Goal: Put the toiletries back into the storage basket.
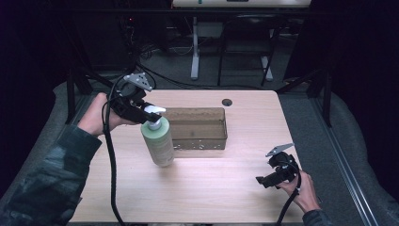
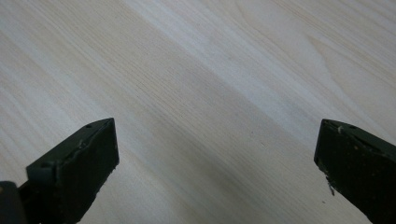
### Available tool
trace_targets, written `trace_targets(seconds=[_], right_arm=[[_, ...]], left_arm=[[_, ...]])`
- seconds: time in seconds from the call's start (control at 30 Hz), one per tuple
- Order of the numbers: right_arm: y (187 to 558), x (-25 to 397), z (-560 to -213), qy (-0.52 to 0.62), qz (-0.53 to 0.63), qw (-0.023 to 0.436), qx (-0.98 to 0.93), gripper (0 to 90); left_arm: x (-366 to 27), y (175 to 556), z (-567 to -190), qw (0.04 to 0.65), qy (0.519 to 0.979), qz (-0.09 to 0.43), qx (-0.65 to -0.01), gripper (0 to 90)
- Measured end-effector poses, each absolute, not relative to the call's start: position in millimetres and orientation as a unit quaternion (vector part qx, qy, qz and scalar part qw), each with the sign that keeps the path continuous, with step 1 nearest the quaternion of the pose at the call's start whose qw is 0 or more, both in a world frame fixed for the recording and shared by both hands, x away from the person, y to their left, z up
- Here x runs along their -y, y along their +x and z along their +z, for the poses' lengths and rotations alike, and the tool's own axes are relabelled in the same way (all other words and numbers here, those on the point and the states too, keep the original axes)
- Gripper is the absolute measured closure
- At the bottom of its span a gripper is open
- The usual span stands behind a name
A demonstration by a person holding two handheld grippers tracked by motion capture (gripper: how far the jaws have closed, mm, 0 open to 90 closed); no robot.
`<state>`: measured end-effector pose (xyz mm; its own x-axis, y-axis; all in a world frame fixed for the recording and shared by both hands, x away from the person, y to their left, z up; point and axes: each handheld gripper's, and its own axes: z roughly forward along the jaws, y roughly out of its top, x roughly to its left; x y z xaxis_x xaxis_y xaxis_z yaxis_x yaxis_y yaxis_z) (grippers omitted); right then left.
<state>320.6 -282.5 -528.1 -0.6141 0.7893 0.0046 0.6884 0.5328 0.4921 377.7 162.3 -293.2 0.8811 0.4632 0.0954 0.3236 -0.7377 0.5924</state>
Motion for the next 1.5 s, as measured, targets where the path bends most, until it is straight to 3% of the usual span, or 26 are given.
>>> trace_targets(seconds=[1.5], right_arm=[[320,284,-528,0.435,0.228,0.106,-0.864,0.1]], left_arm=[[-156,396,-243,0.294,0.919,0.146,-0.217,61.9]])
